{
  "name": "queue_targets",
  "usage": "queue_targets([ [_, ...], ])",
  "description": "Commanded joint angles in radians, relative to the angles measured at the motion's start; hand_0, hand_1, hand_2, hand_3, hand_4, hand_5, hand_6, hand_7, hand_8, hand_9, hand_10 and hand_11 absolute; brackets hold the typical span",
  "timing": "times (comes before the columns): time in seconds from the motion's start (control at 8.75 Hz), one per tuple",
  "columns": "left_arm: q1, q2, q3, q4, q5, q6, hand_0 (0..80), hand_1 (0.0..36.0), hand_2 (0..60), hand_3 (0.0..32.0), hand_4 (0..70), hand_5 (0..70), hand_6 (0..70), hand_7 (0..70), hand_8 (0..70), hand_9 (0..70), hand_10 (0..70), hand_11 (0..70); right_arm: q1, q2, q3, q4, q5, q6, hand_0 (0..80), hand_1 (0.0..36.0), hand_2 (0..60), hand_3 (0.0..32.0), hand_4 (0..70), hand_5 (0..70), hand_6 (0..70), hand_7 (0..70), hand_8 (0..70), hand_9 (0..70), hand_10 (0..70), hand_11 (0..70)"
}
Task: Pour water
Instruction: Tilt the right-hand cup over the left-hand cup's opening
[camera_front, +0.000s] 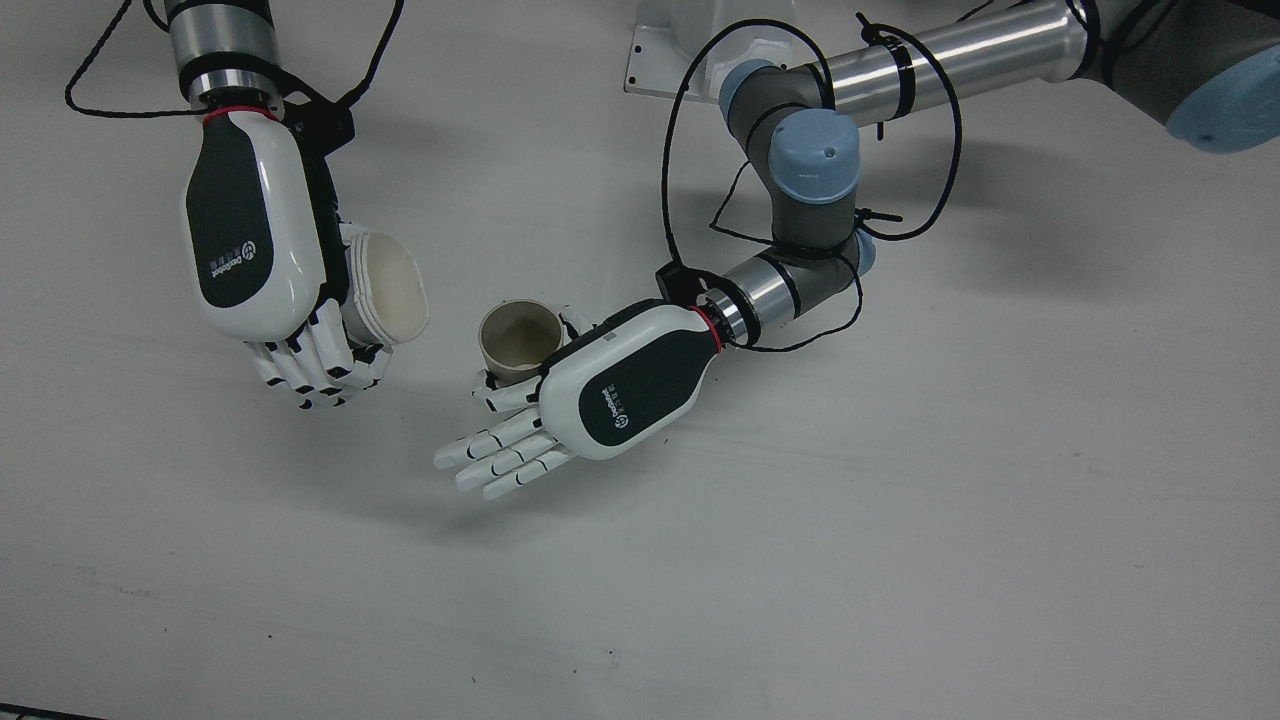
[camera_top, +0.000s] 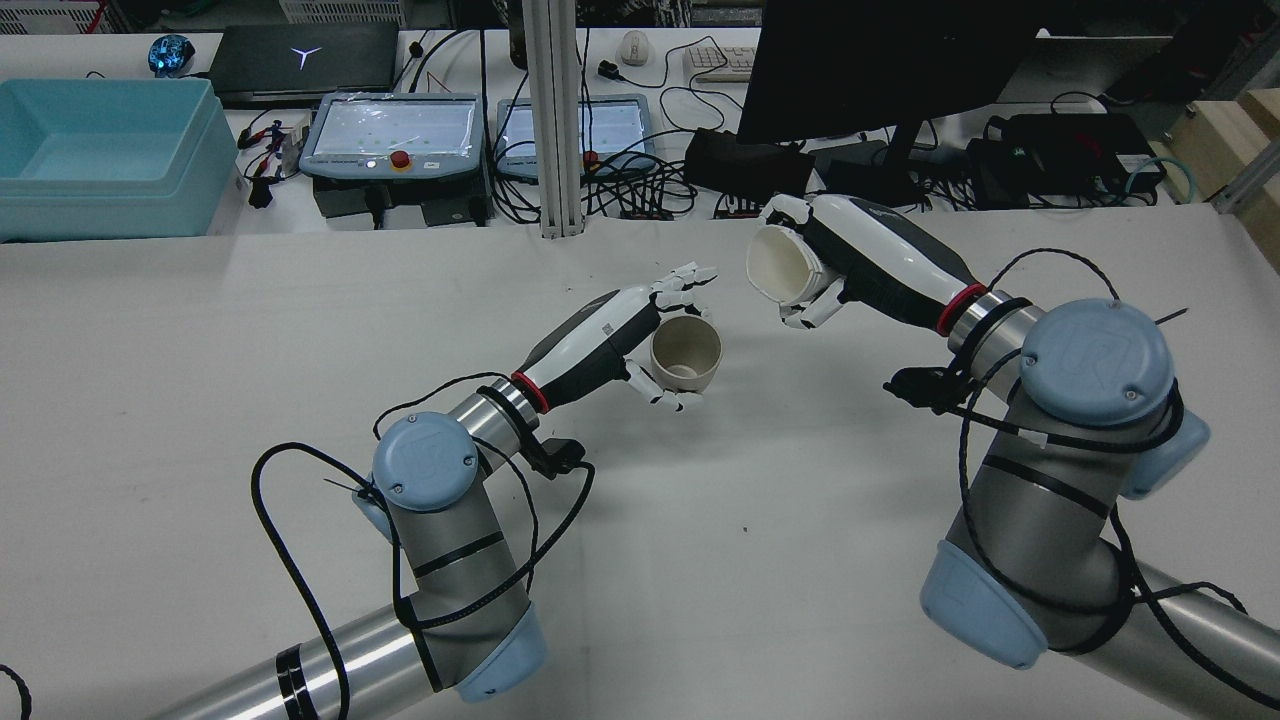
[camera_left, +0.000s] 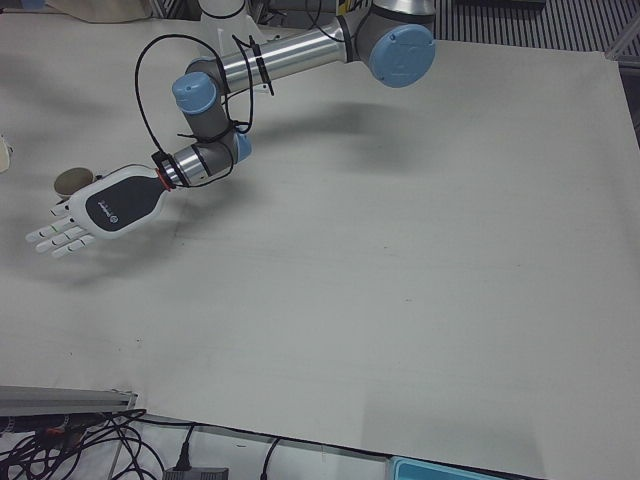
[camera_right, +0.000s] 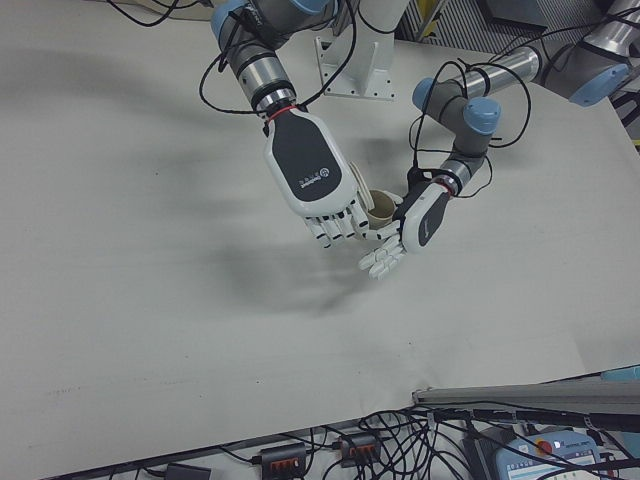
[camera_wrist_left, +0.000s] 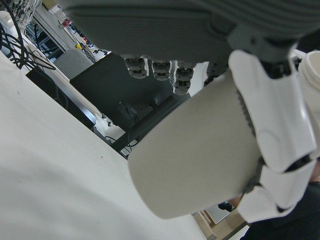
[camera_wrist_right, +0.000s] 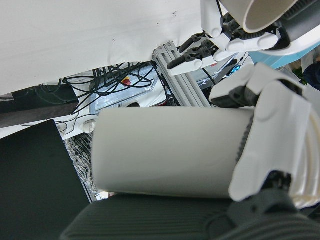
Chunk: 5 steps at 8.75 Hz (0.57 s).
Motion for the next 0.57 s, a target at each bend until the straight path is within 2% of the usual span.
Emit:
queue_targets([
  [0.0,-0.002,-0.006,0.001,-0.001,0.000,0.001,46.5,34.0,60.0,0.0,37.1,48.2,10.2,10.7,4.7,7.7,3.7,7.2,-0.027,-0.002,0.005,-0.033,0.045,-0.045,58.7,36.0,60.0,0.0,7.5,70.0,31.1,70.0,26.3,44.0,19.8,31.8],
  [0.11,-0.005,-0.006,-0.002,-0.001,0.001,-0.002,46.6,34.0,60.0,0.0,37.0,48.0,10.1,10.7,4.7,7.6,3.7,7.2,-0.013,-0.022,0.044,-0.031,0.045,-0.028,59.1,36.0,60.0,0.0,7.4,70.0,30.6,70.0,25.7,43.1,19.6,31.6],
  [0.23,-0.012,-0.003,-0.002,-0.001,0.010,-0.010,46.5,33.9,60.0,0.0,36.9,47.8,10.0,10.6,4.6,7.5,3.7,7.2,0.016,-0.103,0.130,-0.022,0.048,0.040,56.9,36.0,60.0,0.0,5.7,70.0,29.1,70.0,25.1,42.4,20.3,32.3],
  [0.34,-0.025,0.002,-0.012,0.001,0.015,-0.028,46.4,33.4,60.0,0.0,36.8,47.1,9.9,10.4,4.7,7.6,3.7,7.2,0.069,-0.144,0.153,-0.019,0.045,0.175,53.2,32.7,60.0,0.0,2.8,70.0,26.6,66.0,24.6,41.5,21.9,34.3],
  [0.46,-0.029,0.006,-0.013,0.019,0.032,-0.084,46.3,32.5,60.0,0.0,36.8,46.8,9.8,10.3,4.8,7.8,3.8,7.4,0.135,-0.178,0.160,-0.017,0.039,0.290,51.3,28.4,60.0,0.0,2.5,70.0,26.8,65.0,26.6,43.8,25.5,39.3],
])
